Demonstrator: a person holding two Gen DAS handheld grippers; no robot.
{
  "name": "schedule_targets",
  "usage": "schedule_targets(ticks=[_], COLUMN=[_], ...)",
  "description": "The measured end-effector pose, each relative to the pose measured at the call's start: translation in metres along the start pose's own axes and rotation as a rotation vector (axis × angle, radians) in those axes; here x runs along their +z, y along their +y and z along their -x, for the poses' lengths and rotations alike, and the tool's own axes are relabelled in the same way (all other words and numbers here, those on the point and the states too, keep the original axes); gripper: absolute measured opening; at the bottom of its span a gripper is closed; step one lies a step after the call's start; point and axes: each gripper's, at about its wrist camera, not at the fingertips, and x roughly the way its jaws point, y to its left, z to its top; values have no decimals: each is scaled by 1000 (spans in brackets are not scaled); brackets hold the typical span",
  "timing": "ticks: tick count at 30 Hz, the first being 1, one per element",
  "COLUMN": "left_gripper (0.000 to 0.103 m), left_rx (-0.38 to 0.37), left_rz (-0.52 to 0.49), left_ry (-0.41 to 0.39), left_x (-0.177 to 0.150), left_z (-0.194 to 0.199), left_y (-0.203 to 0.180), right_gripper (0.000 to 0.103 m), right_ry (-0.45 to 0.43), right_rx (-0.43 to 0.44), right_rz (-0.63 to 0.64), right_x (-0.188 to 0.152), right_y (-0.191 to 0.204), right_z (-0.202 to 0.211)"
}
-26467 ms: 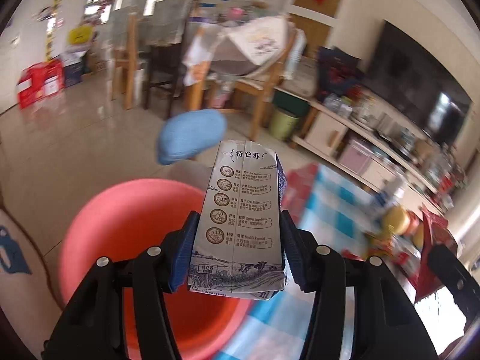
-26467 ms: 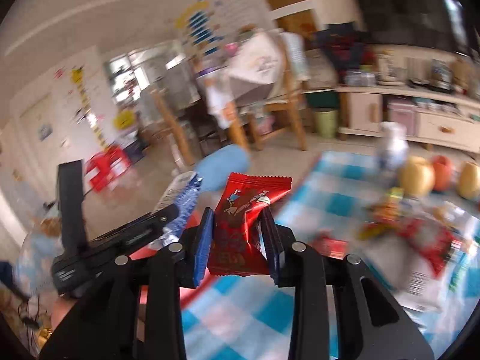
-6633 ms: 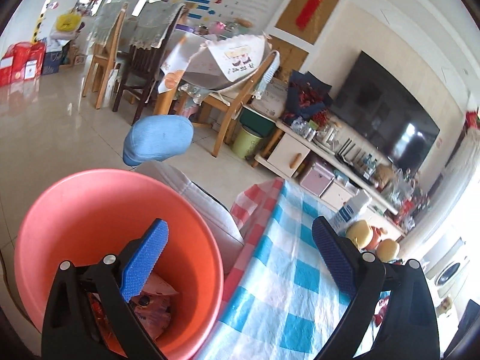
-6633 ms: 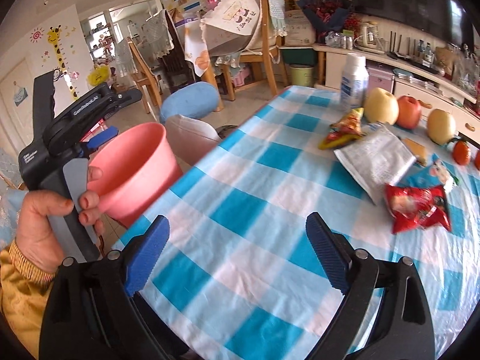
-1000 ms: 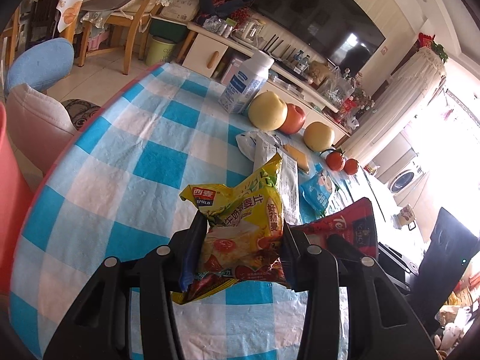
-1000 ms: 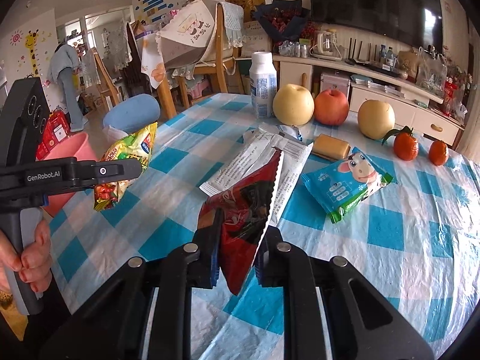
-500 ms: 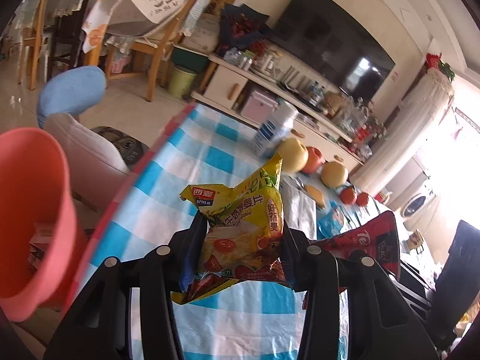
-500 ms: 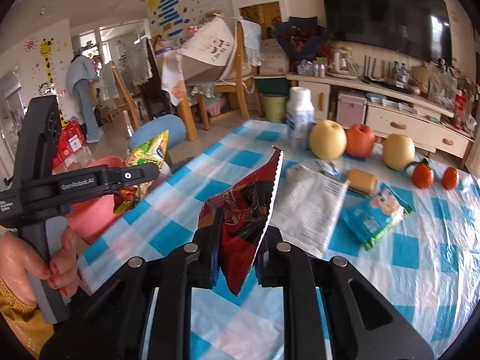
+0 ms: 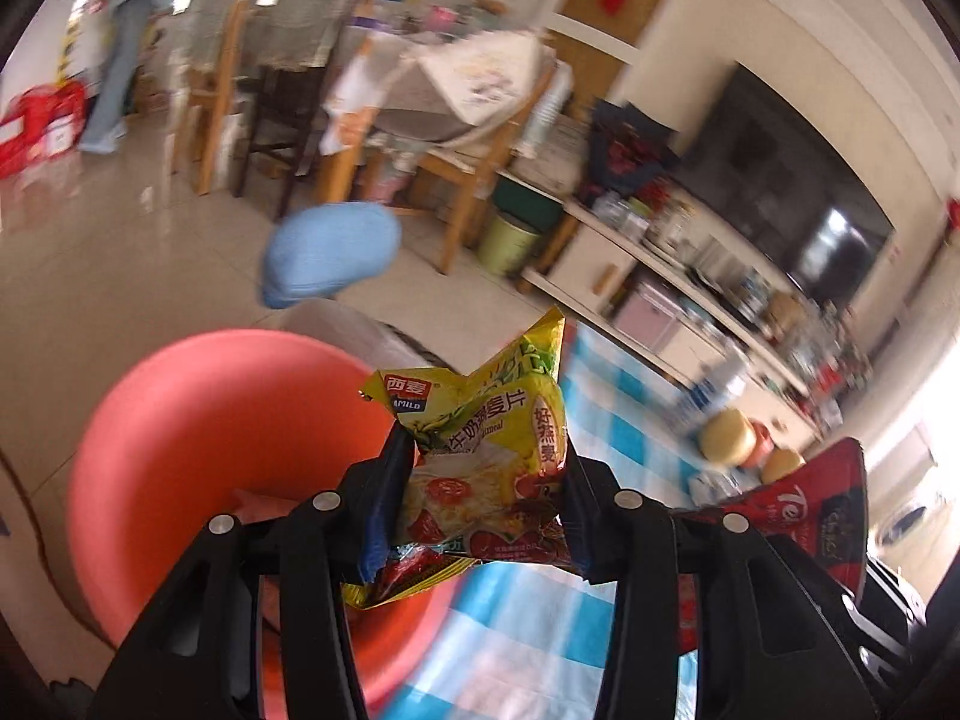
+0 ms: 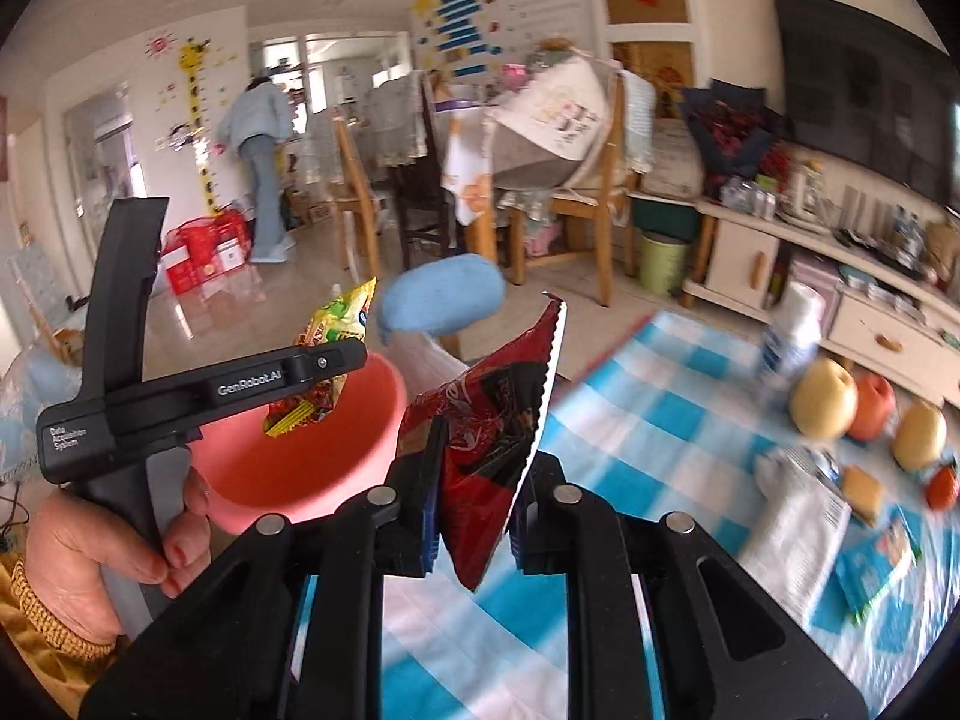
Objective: Collect trash
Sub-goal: 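Open the left tool over the pink bucket while the right tool releases the red packet there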
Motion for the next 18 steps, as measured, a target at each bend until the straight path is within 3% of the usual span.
schedule_targets(ticks=[5,13,17,18], left_gripper=[46,47,64,74], left_rx=[77,164,194,211], left_rz=[81,161,179,174], left_ry=[-8,46,64,58], left_x=[11,17,16,14], left_z=[-2,-16,-22,-20], left_y=[39,75,81,79], right_gripper=[19,19,21,23], right_ry=[30,106,154,164], right_rx=[44,84,100,108], right_rz=[47,111,128,123], right_x=[12,10,4,2], right_y=[35,76,83,82], right_z=[-32,-75,-92,-95])
